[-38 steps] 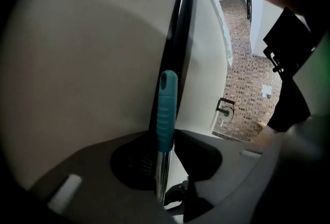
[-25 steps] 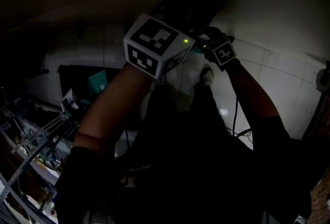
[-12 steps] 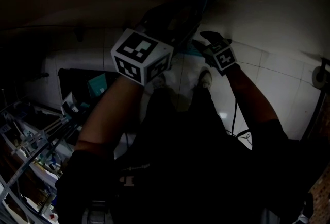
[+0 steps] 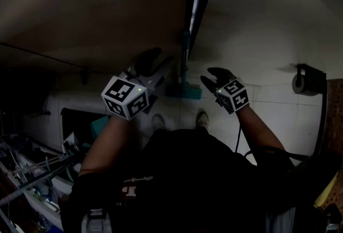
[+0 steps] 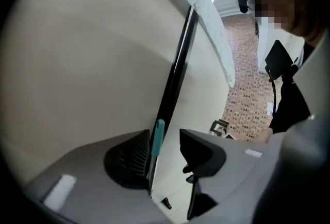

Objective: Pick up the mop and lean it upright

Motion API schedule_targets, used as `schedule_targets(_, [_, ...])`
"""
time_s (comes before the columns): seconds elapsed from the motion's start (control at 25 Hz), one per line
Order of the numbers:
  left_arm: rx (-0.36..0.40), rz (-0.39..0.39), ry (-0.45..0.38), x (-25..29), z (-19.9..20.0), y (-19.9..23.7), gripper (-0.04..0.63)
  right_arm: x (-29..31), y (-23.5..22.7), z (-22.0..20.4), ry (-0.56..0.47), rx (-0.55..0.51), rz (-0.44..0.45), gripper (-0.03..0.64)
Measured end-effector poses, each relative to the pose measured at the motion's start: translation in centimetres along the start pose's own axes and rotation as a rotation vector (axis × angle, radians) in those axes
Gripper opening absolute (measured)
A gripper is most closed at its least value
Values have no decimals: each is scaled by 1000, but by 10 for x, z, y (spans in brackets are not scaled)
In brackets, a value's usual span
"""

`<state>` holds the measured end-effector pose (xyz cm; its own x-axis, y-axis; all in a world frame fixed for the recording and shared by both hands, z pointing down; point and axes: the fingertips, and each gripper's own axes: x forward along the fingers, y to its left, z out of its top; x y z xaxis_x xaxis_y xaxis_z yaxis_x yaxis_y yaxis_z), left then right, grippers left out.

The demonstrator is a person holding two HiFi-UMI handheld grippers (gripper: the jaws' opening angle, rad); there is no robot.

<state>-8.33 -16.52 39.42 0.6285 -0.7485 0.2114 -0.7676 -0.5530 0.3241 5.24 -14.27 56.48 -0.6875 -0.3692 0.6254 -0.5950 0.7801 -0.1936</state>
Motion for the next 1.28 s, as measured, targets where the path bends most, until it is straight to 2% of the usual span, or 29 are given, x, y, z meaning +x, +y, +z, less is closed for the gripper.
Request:
schedule_targets(0.2, [22,-2,-68,-40,37,-18,171,-69,25,68,-152,-34,-9,147])
schedule_targets(0.36, [32,5,-173,-68,75,-22,143,-117,32,129,-284,-107,-33,104])
schedule_targets(0.52, [43,21,-249,-96,102,-26,108,-160,47,168,-385,-151,-62,58])
schedule_targets(0.68, [83,34,-274,-114,123,-30,59,-194,57,192,-475,-139,-77,15])
schedule_targets(0.88, [139,17,-293,-124,142,-42,20,-225,58,212,-539,-123,-75,14])
schedule_targets(1.04, [160,14,-261,-124,138,-49,9,-236,62,218,-562,-105,-38,12])
schedule_targets(1.28, [191,7,-236,-125,132,-56,9,-239,61,216,-562,-126,-50,12])
